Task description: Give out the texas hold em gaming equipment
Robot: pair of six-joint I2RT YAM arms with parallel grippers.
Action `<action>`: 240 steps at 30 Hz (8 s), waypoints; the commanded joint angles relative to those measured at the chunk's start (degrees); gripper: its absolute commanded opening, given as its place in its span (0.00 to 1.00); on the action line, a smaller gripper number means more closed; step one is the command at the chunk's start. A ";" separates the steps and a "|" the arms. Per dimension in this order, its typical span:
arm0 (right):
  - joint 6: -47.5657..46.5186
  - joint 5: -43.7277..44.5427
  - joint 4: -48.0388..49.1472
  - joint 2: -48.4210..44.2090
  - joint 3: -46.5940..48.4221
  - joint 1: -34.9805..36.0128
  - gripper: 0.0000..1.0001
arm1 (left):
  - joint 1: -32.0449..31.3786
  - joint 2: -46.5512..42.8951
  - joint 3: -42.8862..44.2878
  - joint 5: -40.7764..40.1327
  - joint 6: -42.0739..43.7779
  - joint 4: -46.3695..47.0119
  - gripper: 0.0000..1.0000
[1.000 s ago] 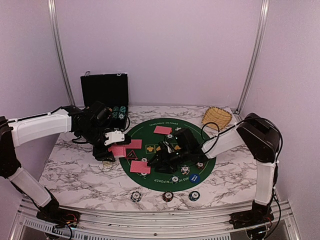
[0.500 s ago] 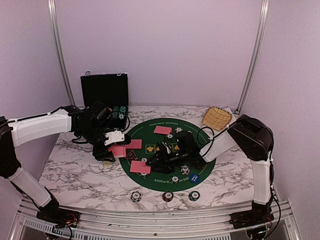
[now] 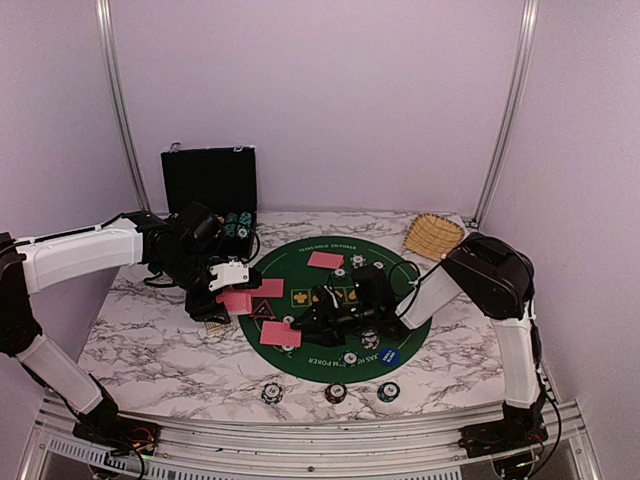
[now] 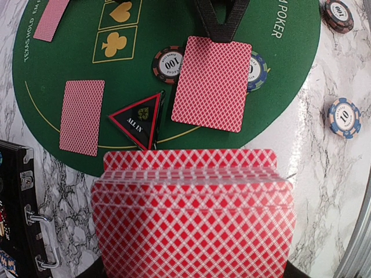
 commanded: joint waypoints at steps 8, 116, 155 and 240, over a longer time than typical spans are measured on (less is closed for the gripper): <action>7.25 1.69 6.96 4.37 -0.96 -0.11 0.25 | 0.04 -1.96 -0.01 -0.71 0.77 -0.85 0.41; -28.47 20.11 -48.02 -26.71 7.86 -6.04 0.96 | -0.04 -1.31 0.60 0.49 0.35 -1.70 0.37; 2.31 4.97 -2.84 -1.19 17.01 8.89 0.79 | -0.13 -0.76 2.48 1.62 -0.97 -1.69 0.31; -1.06 3.82 -11.79 0.62 22.02 7.26 0.50 | -0.48 -0.64 1.25 0.79 -0.53 -1.69 0.30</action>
